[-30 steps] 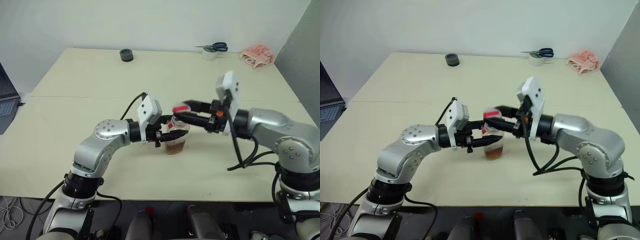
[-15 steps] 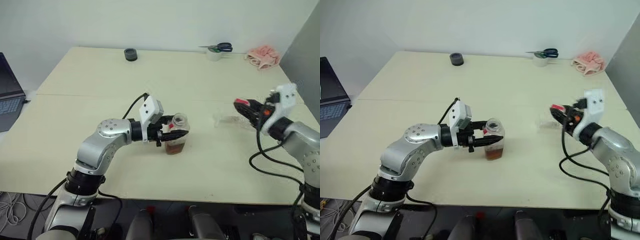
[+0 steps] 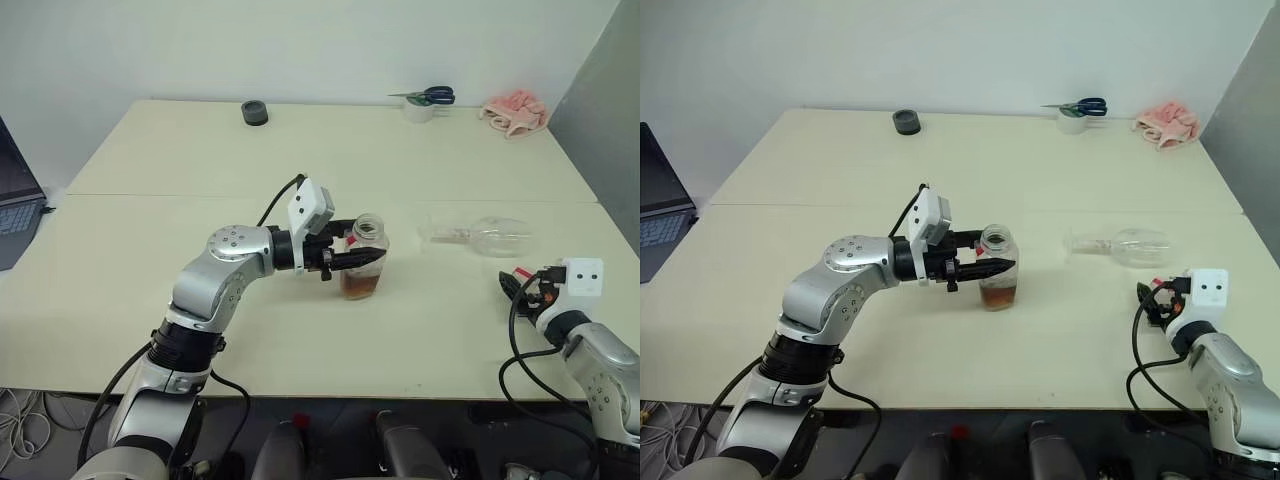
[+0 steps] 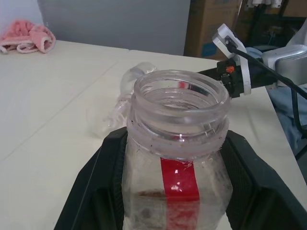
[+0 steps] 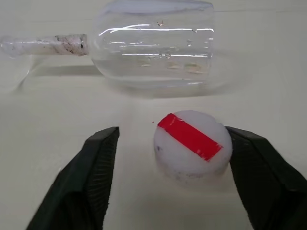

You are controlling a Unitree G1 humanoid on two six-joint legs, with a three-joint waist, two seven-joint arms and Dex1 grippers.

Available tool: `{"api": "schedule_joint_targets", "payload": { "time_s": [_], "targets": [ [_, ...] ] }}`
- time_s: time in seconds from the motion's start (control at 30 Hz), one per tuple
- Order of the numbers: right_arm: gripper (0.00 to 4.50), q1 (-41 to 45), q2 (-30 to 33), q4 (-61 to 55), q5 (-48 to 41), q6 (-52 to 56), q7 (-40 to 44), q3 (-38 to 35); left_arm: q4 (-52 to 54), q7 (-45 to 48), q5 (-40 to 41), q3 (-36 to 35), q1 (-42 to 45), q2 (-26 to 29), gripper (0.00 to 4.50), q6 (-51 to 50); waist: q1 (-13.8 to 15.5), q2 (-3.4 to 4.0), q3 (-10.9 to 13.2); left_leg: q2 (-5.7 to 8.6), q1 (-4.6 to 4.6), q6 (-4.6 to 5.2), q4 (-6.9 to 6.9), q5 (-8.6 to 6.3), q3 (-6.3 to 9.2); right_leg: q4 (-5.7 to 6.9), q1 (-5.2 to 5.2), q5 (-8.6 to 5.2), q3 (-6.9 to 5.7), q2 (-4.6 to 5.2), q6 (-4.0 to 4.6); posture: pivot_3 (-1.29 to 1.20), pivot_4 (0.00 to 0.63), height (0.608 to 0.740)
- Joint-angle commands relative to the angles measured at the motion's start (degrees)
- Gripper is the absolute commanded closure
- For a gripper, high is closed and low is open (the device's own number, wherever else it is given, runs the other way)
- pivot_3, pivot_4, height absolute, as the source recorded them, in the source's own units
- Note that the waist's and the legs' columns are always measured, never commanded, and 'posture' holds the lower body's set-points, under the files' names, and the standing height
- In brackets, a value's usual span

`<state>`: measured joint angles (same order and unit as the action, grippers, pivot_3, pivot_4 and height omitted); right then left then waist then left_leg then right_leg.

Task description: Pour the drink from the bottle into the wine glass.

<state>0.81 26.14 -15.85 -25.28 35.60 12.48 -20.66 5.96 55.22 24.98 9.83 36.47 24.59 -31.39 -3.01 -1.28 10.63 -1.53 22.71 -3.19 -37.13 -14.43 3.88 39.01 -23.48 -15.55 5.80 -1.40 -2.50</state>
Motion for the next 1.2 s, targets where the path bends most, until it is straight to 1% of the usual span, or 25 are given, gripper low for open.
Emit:
{"api": "schedule_joint_targets", "payload": {
  "time_s": [0.03, 0.17, 0.23, 0.5, 0.6, 0.67, 0.7, 0.73, 0.77, 0.8, 0.83, 0.9, 0.93, 0.97, 1.03, 1.13, 1.17, 1.2],
  "targets": [
    [0.01, 1.14, 0.77, -1.87, 0.07, -1.68, 1.19, -0.95, 0.47, 0.36, -0.13, -0.62, 1.85, -0.50, 2.33, 2.08, -0.02, 0.00, 0.00, 0.00, 0.00, 0.00, 0.00, 0.00, 0.00, 0.00, 0.00, 0.00, 0.00, 0.00, 0.00, 0.00, 0.150, 0.740],
    [0.00, 0.80, 2.18, -2.58, 0.01, 0.12, 2.09, -0.91, -1.83, 0.54, -0.75, -0.87, 2.79, -0.91, 2.33, 3.29, 0.08, 0.00, 0.00, 0.01, 0.03, 0.00, 0.03, 0.00, 0.03, -0.03, 0.00, 0.00, -0.02, 0.01, 0.00, 0.00, 0.150, 0.740],
    [0.00, 0.30, 3.64, -1.44, 1.45, 2.43, 1.97, 0.36, -3.04, 0.73, -1.04, -0.95, 3.32, -1.12, 2.33, 3.94, 0.11, 0.00, 0.00, 0.02, 0.05, 0.00, 0.03, 0.00, 0.03, -0.03, 0.00, 0.00, -0.03, 0.02, 0.00, 0.00, 0.150, 0.740],
    [0.00, 0.87, 4.68, 2.00, 6.78, 0.36, 0.93, 1.63, -5.18, 1.21, -1.73, -0.88, 4.54, -1.79, 2.33, 5.28, 0.08, 0.02, -0.01, 0.03, 0.03, 0.00, 0.02, 0.00, 0.03, -0.02, 0.00, 0.00, -0.02, 0.02, 0.00, 0.00, 0.150, 0.740],
    [0.00, 2.48, 2.98, -1.64, 4.55, -1.20, 1.41, -0.46, -5.39, 1.05, -1.97, -1.58, 4.50, -1.17, 2.33, 5.37, 0.02, 0.02, -0.01, 0.03, 0.04, 0.00, 0.02, 0.00, 0.03, -0.02, 0.00, 0.00, -0.02, 0.02, 0.00, 0.00, 0.150, 0.740],
    [0.00, 3.66, 3.67, -5.83, 4.70, -2.43, 2.07, -0.37, -5.58, 0.53, -2.26, -2.36, 4.48, -0.57, 2.33, 5.46, -0.13, 0.05, 0.01, 0.03, 0.03, 0.00, 0.02, 0.00, 0.03, -0.01, -0.01, 0.00, -0.02, 0.02, 0.00, 0.00, 0.150, 0.740],
    [0.00, 4.33, 4.76, -7.57, 5.06, -2.01, 2.46, -0.11, -5.77, 0.11, -2.45, -2.77, 4.54, -0.26, 2.33, 5.56, -0.22, 0.09, 0.01, 0.02, 0.03, 0.00, 0.02, 0.00, 0.03, 0.00, -0.01, 0.00, -0.02, 0.02, 0.00, 0.00, 0.150, 0.740],
    [0.00, 5.77, 7.37, -10.01, 4.17, 0.08, 4.34, 0.21, -5.97, -0.73, -2.47, -3.69, 4.68, 0.13, 2.33, 5.33, -0.23, 0.10, 0.02, 0.03, 0.03, 0.00, 0.02, 0.00, 0.03, 0.00, -0.01, 0.00, -0.01, 0.02, 0.00, 0.00, 0.150, 0.740],
    [0.00, 8.86, 11.11, -13.05, 0.30, 4.44, 7.82, 0.28, -6.50, -2.68, -2.48, -5.46, 5.05, 0.51, 2.33, 4.79, -0.27, 0.21, 0.09, 0.03, 0.03, 0.00, 0.00, 0.00, 0.04, 0.00, -0.01, 0.00, -0.02, 0.02, 0.00, 0.00, 0.150, 0.740],
    [0.00, 12.89, 15.59, -15.97, -5.55, 9.60, 12.68, 1.16, -8.16, -5.88, -3.43, -7.63, 5.68, 1.01, 2.33, 5.08, -0.38, 0.29, 0.13, 0.04, 0.04, 0.00, -0.03, 0.00, 0.02, 0.01, -0.01, 0.02, 0.01, 0.03, -0.03, 0.00, 0.150, 0.740],
    [0.00, 15.72, 18.67, -17.79, -9.92, 13.30, 15.89, 1.77, -9.35, -8.13, -4.13, -9.06, 6.12, 1.33, 2.33, 5.35, -0.46, 0.33, 0.16, 0.05, 0.03, 0.01, -0.07, 0.01, 0.00, 0.01, 0.00, 0.04, 0.05, 0.04, -0.06, 0.00, 0.150, 0.740],
    [0.00, 19.19, 21.71, -19.76, -15.32, 16.77, 19.97, 4.16, -12.49, -12.04, -5.81, -10.79, 7.09, 1.59, 2.33, 6.67, -0.40, 0.22, 0.11, 0.03, -0.01, 0.13, -0.03, 0.07, 0.08, 0.00, 0.04, 0.08, -0.05, 0.01, -0.01, 0.00, 0.150, 0.740],
    [0.00, 21.27, 21.36, -20.27, -16.70, 17.15, 20.89, 6.53, -14.62, -14.25, -7.02, -11.65, 7.67, 1.69, 2.33, 8.04, -0.24, 0.06, 0.02, -0.04, -0.02, 0.14, 0.00, 0.07, 0.25, -0.03, 0.10, 0.07, -0.20, -0.11, 0.01, 0.00, 0.150, 0.740],
    [0.00, 25.64, 17.94, -19.27, -15.96, 16.35, 19.93, 11.30, -17.56, -17.11, -8.36, -13.09, 8.34, 1.87, 2.33, 9.95, -0.19, -0.06, -0.04, -0.13, -0.10, 0.14, 0.09, 0.07, 0.40, -0.09, 0.20, 0.05, -0.34, -0.21, 0.04, 0.00, 0.150, 0.740],
    [0.00, 31.70, 11.89, -16.76, -13.78, 15.00, 17.70, 18.20, -21.99, -21.44, -10.32, -15.19, 9.47, 1.98, 2.33, 12.43, -0.53, -0.08, -0.03, -0.21, -0.15, 0.15, 0.09, 0.07, 0.48, -0.07, 0.23, 0.03, -0.36, -0.32, 0.10, 0.00, 0.150, 0.740],
    [0.00, 36.22, 4.68, -12.11, -10.09, 13.05, 16.11, 24.32, -26.27, -27.57, -12.28, -17.40, 10.63, 1.78, 2.33, 13.58, -0.29, -0.01, 0.01, -0.13, -0.03, 0.15, 0.06, 0.09, 0.38, -0.02, 0.09, 0.10, -0.27, -0.23, 0.19, 0.00, 0.150, 0.740],
    [0.00, 36.98, 3.28, -11.06, -9.37, 12.63, 15.94, 25.32, -26.93, -28.97, -12.62, -17.83, 10.74, 1.72, 2.33, 13.75, -0.24, -0.01, 0.01, -0.13, 0.06, 0.14, 0.01, 0.09, 0.39, -0.02, 0.04, 0.11, -0.31, -0.21, 0.21, 0.00, 0.150, 0.740],
    [0.00, 38.10, 1.36, -9.15, -7.80, 11.44, 15.71, 27.09, -27.07, -31.27, -12.66, -18.94, 10.43, 1.53, 2.33, 13.56, -0.13, -0.01, 0.01, -0.10, 0.18, 0.13, -0.01, 0.10, 0.39, -0.03, -0.06, 0.28, -0.31, -0.17, 0.45, 0.00, 0.150, 0.740]
  ]
}}
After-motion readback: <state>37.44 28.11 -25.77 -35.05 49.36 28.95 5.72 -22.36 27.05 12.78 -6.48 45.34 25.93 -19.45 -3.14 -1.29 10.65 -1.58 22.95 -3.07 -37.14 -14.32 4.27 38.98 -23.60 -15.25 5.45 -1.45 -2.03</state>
